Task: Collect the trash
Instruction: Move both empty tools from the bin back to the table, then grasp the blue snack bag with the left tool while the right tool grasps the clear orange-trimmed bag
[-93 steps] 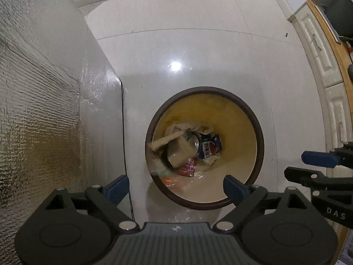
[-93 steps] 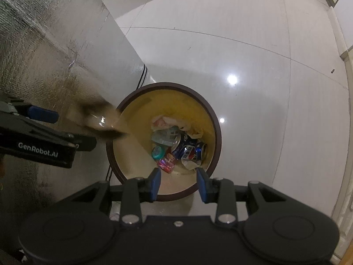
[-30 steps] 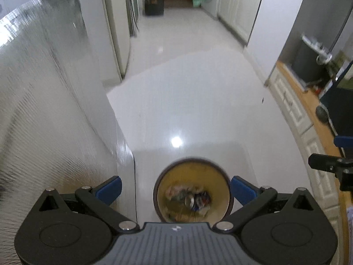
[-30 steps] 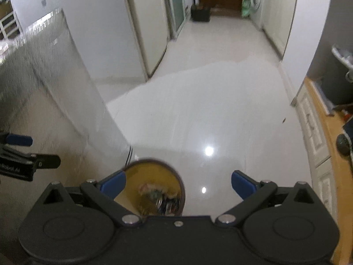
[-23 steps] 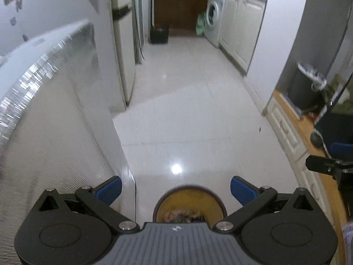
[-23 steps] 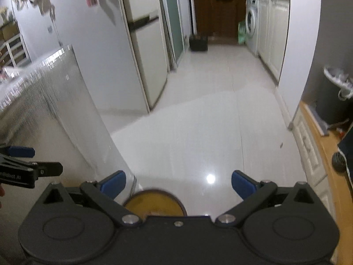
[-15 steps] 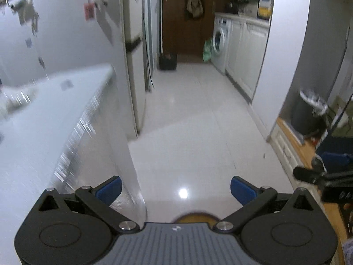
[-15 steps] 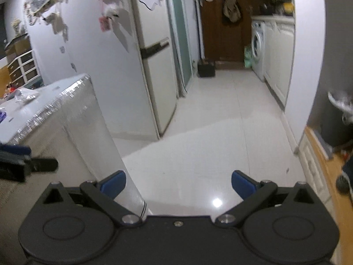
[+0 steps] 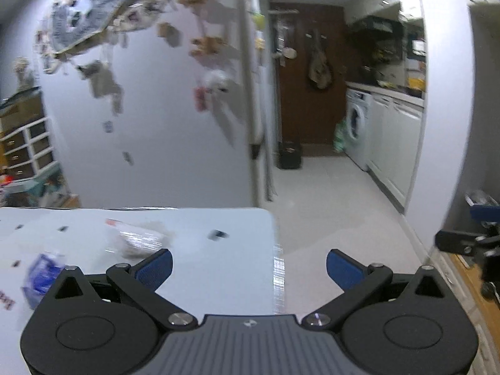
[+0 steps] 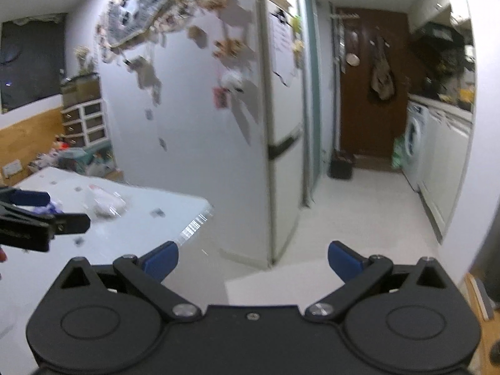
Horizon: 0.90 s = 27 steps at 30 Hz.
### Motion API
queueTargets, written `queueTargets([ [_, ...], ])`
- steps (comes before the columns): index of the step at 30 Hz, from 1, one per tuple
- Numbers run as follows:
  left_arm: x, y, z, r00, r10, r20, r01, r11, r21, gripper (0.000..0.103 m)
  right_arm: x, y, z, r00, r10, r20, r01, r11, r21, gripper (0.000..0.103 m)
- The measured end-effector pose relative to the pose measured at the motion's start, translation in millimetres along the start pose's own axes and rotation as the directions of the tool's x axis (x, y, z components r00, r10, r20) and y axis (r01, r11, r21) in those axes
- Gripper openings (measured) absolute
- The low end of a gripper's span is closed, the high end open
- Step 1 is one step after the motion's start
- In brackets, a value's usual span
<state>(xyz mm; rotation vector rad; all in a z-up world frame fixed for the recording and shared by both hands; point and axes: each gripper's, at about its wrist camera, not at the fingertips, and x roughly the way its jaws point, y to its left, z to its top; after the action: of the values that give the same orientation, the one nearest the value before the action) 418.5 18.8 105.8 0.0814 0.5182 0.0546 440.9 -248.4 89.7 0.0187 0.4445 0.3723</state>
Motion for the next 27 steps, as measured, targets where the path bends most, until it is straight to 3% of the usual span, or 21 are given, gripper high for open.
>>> queueTargets([
  [8, 2, 100, -3, 0.991, 0.131, 0.011, -0.130, 0.988, -0.082, 0.103, 32, 84, 35, 0.995, 0.095, 0.027, -0.093, 0.993, -0.072, 0.103],
  [11, 5, 135, -12, 0.979, 0.203, 0.007, -0.200, 0.971, -0.129, 0.103, 44, 113, 38, 0.992, 0.125, 0.029, -0.121, 0.987, -0.108, 0.103],
  [19, 38, 212, -40, 0.961, 0.276, -0.028, -0.275, 0.933, -0.233, 0.103, 67, 169, 33, 0.978, 0.210, 0.009, -0.207, 0.970, -0.126, 0.103],
  [27, 66, 275, -55, 0.948, 0.307, -0.084, -0.318, 0.902, -0.292, 0.103, 109, 222, 36, 0.990, 0.141, -0.001, -0.139, 0.975, -0.171, 0.103],
])
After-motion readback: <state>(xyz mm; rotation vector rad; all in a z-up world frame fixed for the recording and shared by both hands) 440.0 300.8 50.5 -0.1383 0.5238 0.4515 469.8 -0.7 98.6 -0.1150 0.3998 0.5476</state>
